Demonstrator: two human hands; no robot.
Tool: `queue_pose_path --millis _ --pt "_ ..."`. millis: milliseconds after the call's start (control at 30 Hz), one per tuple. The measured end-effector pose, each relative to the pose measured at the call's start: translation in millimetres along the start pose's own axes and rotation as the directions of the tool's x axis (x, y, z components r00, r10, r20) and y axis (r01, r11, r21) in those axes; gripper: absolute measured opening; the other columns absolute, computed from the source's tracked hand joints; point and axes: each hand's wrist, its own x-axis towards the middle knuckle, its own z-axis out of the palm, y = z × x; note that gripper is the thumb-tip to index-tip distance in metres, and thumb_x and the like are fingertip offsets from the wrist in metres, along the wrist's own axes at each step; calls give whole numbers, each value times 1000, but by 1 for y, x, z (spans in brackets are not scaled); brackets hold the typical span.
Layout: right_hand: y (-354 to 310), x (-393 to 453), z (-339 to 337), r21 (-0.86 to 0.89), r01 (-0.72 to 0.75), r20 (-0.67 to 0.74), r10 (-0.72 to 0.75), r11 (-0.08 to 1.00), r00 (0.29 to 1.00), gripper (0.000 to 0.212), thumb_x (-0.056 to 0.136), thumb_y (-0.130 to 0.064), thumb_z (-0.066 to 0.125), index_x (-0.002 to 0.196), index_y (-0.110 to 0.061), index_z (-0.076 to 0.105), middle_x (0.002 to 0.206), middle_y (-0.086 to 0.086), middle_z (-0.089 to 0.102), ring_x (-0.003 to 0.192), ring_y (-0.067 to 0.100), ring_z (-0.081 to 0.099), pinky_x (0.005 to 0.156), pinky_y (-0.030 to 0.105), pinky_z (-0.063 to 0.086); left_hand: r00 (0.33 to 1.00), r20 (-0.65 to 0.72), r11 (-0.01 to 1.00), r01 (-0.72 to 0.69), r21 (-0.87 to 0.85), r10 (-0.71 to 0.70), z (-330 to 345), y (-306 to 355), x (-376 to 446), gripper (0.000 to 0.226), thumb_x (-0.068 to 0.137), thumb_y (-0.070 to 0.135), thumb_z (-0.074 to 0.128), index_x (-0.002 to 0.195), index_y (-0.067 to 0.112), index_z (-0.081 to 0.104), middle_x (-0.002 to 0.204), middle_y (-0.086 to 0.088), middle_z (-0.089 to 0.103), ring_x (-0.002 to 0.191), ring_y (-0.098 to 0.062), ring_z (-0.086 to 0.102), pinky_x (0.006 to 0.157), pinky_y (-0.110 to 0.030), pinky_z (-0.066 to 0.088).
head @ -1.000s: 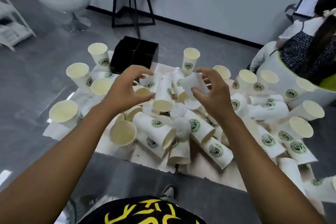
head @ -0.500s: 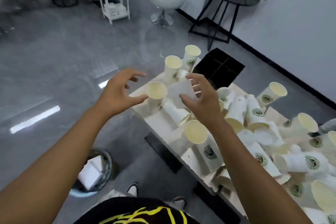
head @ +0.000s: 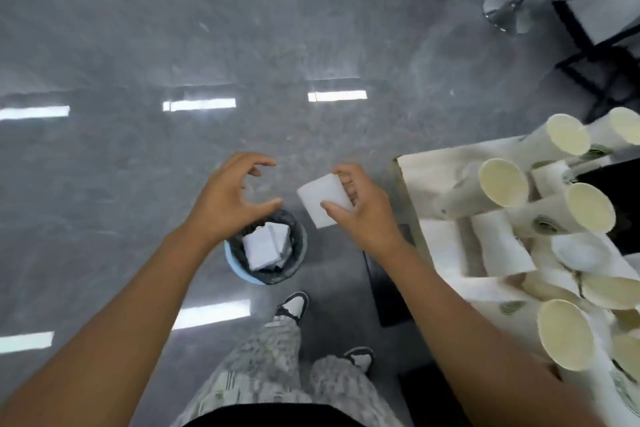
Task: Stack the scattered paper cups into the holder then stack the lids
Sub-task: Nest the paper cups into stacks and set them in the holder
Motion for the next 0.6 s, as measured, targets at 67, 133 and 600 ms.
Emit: queue_pose_path --millis 67,133,600 --pt "15 10 31 8 -19 56 19 1000 998 52 82 -10 82 127 -18 57 111 -5 61 89 -6 55 77 3 42 998 -13 998 59 1 -59 3 -30 -10 57 76 25 92 126 30 64 126 11 59 107 -5 60 85 -20 46" --pt "35 19 61 11 -47 90 45 999 995 52 81 -9 82 126 -18 58 109 -5 62 90 -13 56 77 3 41 992 -27 993 120 -5 -120 8 -58 -19 57 76 24 92 125 29 64 126 12 60 107 -4 60 85 -16 44" --pt "174 43 229 27 -265 177 256 964 950 63 81 -13 84 137 -20 54 119 2 64 98 18 65 85 32 54 953 31 952 302 -41 -301 99 -210 -46 63 73 19 93 125 36 62 128 15 59 106 -5 63 82 -5 41"
